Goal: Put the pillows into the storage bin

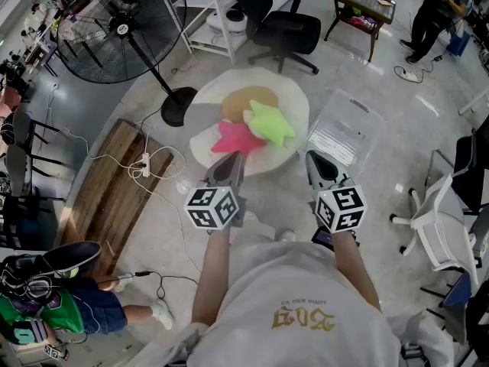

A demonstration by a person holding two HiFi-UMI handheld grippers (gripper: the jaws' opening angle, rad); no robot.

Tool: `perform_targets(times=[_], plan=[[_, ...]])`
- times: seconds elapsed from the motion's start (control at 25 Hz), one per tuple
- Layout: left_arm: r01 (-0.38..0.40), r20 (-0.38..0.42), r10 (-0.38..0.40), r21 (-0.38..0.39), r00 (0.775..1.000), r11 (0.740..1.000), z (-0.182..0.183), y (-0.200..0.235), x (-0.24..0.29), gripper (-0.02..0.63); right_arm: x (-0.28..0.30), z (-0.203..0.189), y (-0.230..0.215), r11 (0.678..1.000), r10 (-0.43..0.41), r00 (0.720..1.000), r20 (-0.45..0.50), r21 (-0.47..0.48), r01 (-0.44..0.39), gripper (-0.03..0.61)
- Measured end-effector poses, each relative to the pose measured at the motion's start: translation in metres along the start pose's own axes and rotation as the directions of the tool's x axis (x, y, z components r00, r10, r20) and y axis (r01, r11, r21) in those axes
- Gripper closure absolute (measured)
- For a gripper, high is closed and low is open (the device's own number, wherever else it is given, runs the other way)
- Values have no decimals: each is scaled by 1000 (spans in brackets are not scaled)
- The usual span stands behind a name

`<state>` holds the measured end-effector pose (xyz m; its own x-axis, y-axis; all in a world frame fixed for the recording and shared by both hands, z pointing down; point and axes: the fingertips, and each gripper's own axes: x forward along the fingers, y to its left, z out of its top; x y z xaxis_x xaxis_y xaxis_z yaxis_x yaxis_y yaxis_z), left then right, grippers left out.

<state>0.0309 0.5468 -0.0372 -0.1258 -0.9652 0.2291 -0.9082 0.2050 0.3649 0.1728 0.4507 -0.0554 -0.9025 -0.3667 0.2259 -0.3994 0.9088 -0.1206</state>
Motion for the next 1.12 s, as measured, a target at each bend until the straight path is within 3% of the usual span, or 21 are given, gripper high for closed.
perform_targets(times=[0.32, 0.44, 0.48, 0.52, 0.56, 0.6, 0.68, 0.96, 1.12], plan=[[-4, 2, 4, -17, 1000, 1000, -1, 1, 5, 600, 2, -4, -9, 1000, -8, 1000, 3, 25, 8, 566], [32, 12, -31, -81, 999, 996, -3, -2, 7, 595, 0, -6, -14, 1000, -24, 1000, 13, 10, 24, 565], [47, 4, -47, -113, 999, 992, -5, -2, 10, 474, 0, -9, -13, 1000, -10, 1000, 6, 6, 10, 564], [60, -10, -62, -138, 998, 989, -9, -3, 13, 330, 2, -12, -11, 1000, 15, 1000, -12, 6, -15, 517], [67, -24, -71, -147, 997, 987, -12, -4, 16, 308, 5, -17, -9, 999, 43, 998, -37, 10, -43, 408], [67, -36, -73, -138, 997, 988, -14, -6, 18, 306, 7, -21, -9, 998, 62, 996, -60, 13, -61, 323], [60, -57, -66, -97, 996, 993, -20, -9, 21, 316, 8, -27, -13, 998, 64, 994, -84, 7, -64, 295], [75, -102, -80, -52, 992, 996, -26, -25, 31, 296, 2, -30, -29, 999, 44, 995, -93, 3, -44, 267], [78, -98, -85, -73, 992, 994, -25, -26, 36, 288, 5, -31, -39, 999, 43, 995, -95, 2, -43, 264]])
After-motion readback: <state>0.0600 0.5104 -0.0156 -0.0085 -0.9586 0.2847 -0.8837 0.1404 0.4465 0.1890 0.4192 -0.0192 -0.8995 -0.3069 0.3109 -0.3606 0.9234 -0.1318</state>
